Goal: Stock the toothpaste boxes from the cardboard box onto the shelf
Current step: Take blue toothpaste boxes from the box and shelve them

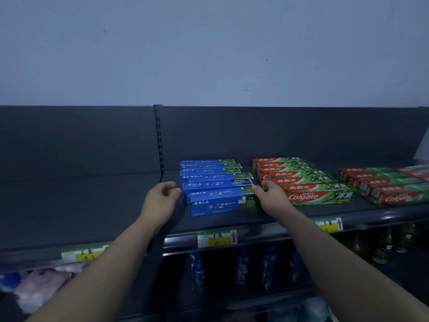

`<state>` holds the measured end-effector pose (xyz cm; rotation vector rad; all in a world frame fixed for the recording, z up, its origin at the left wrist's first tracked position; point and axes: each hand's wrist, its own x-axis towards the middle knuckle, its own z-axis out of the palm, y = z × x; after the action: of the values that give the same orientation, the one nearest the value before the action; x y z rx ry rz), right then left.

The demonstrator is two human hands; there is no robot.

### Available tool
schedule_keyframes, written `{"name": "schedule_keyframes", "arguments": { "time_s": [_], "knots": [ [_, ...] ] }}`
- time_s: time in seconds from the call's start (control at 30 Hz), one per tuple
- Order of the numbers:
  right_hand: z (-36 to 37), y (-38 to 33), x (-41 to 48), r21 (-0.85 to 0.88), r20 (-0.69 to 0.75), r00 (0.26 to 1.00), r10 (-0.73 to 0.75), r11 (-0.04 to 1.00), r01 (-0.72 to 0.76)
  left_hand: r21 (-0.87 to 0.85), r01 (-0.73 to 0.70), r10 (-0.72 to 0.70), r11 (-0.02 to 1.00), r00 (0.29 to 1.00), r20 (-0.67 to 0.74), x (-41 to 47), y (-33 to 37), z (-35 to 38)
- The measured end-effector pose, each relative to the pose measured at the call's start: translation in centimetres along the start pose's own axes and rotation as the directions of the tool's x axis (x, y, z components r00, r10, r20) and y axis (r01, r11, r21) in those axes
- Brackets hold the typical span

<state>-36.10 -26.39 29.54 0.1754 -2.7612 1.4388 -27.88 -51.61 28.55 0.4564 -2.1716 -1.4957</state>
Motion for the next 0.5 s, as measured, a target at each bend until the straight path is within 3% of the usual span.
{"name": "schedule_keyframes", "arguments": {
  "time_s": [0.23, 0.5],
  "knots": [
    [-1.9, -0.2, -6.9, -0.153, -0.203, 0.972, -0.121, 0.984, 0.09, 0.042, -0.168, 0.161, 0.985, 0.979, 0.125, -3.5, 1.5, -1.1],
    [-3.9, 3.5, -20.4, -0.247, -0.353, 0.935, -0.031, 0.967, -0.061, -0.012, -0.298, 0.272, 0.955, 0.854, 0.443, -10.9, 1.7, 1.3]
  ]
}}
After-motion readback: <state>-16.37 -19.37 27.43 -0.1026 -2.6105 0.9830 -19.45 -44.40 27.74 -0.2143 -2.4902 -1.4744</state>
